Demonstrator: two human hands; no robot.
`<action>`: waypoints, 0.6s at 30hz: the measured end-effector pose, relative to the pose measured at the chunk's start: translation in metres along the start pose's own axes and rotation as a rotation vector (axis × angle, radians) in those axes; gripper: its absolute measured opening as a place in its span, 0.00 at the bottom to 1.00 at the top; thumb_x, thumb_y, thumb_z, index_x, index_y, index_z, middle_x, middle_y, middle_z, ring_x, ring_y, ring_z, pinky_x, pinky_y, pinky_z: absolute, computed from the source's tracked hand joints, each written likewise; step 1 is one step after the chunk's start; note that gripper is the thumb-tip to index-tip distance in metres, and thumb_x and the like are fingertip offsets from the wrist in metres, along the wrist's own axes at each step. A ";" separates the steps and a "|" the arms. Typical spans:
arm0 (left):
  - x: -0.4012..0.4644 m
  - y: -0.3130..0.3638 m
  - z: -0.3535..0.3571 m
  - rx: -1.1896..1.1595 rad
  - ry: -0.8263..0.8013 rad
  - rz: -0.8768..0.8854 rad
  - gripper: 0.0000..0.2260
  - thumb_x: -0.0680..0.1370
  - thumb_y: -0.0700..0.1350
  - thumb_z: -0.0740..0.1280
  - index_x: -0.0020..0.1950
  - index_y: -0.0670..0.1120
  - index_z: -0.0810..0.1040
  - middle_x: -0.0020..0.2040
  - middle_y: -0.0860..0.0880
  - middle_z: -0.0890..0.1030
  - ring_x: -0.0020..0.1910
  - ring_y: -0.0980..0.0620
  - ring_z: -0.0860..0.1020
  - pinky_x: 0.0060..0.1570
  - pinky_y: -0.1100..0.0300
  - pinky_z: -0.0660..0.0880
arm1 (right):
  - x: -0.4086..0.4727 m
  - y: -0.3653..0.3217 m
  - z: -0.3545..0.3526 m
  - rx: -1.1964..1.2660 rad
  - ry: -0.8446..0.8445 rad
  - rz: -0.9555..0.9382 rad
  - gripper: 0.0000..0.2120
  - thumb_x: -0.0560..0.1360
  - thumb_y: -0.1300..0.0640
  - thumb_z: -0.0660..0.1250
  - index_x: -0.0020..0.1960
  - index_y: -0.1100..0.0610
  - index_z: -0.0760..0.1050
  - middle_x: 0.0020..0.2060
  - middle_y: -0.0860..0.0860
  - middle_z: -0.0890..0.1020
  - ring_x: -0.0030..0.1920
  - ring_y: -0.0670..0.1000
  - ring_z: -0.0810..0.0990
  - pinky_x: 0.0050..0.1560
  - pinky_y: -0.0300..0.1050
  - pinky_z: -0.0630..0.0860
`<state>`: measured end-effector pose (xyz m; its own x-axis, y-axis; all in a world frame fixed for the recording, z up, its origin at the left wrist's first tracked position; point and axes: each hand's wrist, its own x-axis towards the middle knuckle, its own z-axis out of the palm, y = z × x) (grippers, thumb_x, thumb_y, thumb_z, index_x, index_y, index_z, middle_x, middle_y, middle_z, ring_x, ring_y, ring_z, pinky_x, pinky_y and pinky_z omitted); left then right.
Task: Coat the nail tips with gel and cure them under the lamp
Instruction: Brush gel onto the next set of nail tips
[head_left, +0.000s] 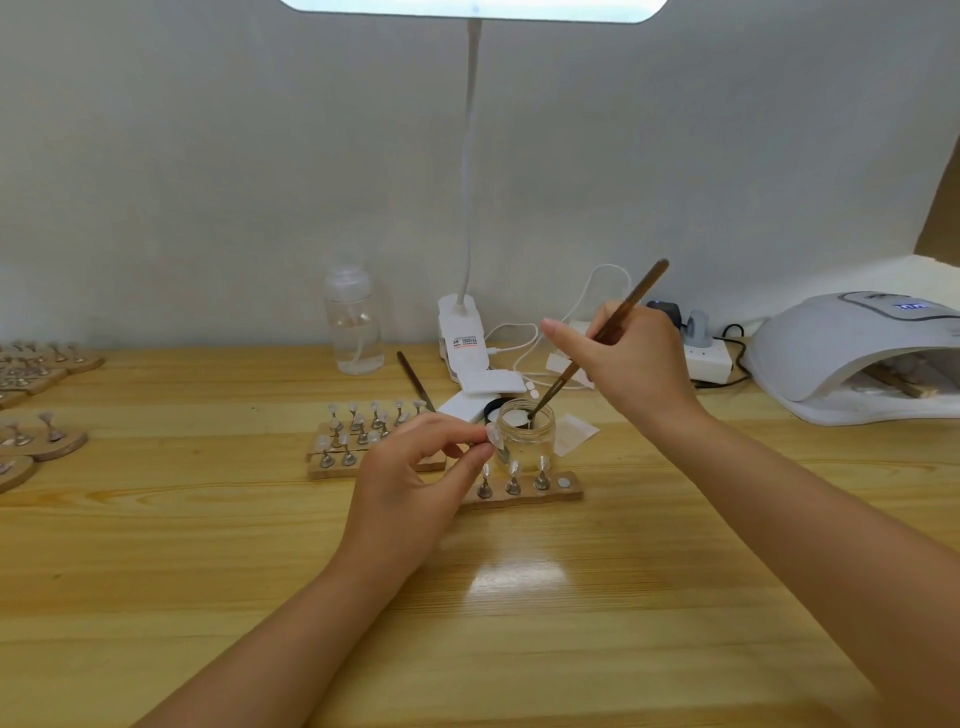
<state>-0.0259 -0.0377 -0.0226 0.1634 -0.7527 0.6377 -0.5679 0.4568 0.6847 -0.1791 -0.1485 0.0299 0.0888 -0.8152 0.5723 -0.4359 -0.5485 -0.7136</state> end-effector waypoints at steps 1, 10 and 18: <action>0.000 0.000 0.000 0.002 -0.003 -0.003 0.11 0.69 0.38 0.71 0.43 0.55 0.80 0.40 0.54 0.82 0.42 0.57 0.77 0.43 0.74 0.68 | 0.000 0.001 -0.001 0.017 0.005 0.022 0.19 0.69 0.44 0.70 0.27 0.53 0.68 0.23 0.47 0.74 0.28 0.46 0.74 0.35 0.43 0.71; 0.000 0.001 0.000 0.017 0.002 -0.017 0.13 0.70 0.37 0.71 0.42 0.56 0.79 0.40 0.54 0.82 0.43 0.57 0.76 0.43 0.74 0.68 | -0.004 0.012 -0.007 0.066 -0.002 0.090 0.18 0.70 0.47 0.70 0.27 0.53 0.69 0.20 0.45 0.73 0.25 0.41 0.74 0.31 0.35 0.68; 0.001 0.002 0.001 0.009 -0.011 -0.045 0.13 0.70 0.37 0.70 0.43 0.56 0.79 0.41 0.55 0.81 0.43 0.58 0.76 0.44 0.73 0.69 | -0.014 0.014 -0.016 0.238 0.094 0.073 0.16 0.74 0.51 0.68 0.31 0.56 0.70 0.19 0.47 0.74 0.21 0.39 0.73 0.28 0.25 0.68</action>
<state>-0.0276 -0.0373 -0.0209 0.1803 -0.7776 0.6023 -0.5673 0.4180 0.7095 -0.2005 -0.1415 0.0179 -0.0242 -0.8396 0.5427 -0.2143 -0.5259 -0.8231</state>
